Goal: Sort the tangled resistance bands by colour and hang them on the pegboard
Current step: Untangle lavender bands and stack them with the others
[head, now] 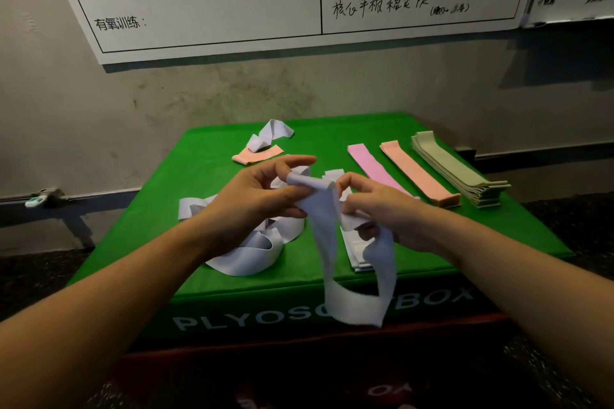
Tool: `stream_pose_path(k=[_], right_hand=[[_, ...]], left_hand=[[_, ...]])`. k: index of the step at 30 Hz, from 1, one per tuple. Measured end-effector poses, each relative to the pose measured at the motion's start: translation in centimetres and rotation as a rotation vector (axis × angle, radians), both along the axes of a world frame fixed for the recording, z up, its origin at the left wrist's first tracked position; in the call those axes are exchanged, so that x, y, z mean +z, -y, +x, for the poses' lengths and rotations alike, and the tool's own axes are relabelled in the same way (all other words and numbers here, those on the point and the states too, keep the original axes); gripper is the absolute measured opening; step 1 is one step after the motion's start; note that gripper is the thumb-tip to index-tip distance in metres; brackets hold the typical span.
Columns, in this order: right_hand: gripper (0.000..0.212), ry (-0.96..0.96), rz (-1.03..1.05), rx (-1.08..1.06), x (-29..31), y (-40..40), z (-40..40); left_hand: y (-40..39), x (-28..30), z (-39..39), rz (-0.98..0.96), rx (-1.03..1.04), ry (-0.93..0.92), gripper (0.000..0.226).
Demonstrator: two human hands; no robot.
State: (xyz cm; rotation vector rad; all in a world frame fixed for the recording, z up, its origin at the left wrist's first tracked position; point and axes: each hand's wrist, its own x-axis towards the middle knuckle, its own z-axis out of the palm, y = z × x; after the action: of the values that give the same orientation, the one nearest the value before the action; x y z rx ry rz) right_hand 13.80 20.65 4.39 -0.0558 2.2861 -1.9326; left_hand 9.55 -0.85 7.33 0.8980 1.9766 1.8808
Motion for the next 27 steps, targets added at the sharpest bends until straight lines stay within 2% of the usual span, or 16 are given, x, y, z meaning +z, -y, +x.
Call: stream_pose_path(k=[2, 5, 8, 10, 15, 17, 20, 24, 27], right_hand=[[0.02, -0.046, 0.094, 0.015, -0.2, 0.6, 0.1], [0.018, -0.19, 0.109, -0.073, -0.1, 1.4, 0.3], [0.014, -0.371, -0.089, -0.208, 1.1, 1.6, 0.7], [0.01, -0.465, -0.191, -0.213, 1.9, 1.7, 0.9], [0.017, -0.614, 0.033, -0.205, 3.1, 2.0, 0.7], [0.016, -0.625, 0.027, -0.22, 3.4, 1.9, 0.6], [0.012, -0.589, -0.062, -0.235, 3.9, 1.9, 0.4], [0.008, -0.484, -0.109, -0.298, 4.2, 1.7, -0.4], [0.012, -0.371, -0.166, -0.297, 3.4, 1.4, -0.9]], left_hand=[[-0.6, 0.1, 0.1, 0.05, 0.018, 0.023, 0.019], [-1.4, 0.4, 0.2, 0.132, 0.074, 0.068, 0.021], [-2.0, 0.8, 0.1, 0.17, 0.111, 0.08, 0.022], [-2.3, 0.9, 0.2, 0.153, 0.13, 0.068, 0.022], [-2.6, 0.5, -0.1, 0.078, 0.215, -0.026, 0.027], [-2.6, 0.4, -0.2, 0.075, 0.257, -0.067, 0.027], [-2.7, 0.9, 0.3, 0.055, 0.176, -0.016, 0.024], [-3.2, 0.6, 0.4, -0.115, 0.059, -0.057, 0.026], [-3.8, 0.1, 0.1, -0.095, 0.079, -0.039, 0.026]])
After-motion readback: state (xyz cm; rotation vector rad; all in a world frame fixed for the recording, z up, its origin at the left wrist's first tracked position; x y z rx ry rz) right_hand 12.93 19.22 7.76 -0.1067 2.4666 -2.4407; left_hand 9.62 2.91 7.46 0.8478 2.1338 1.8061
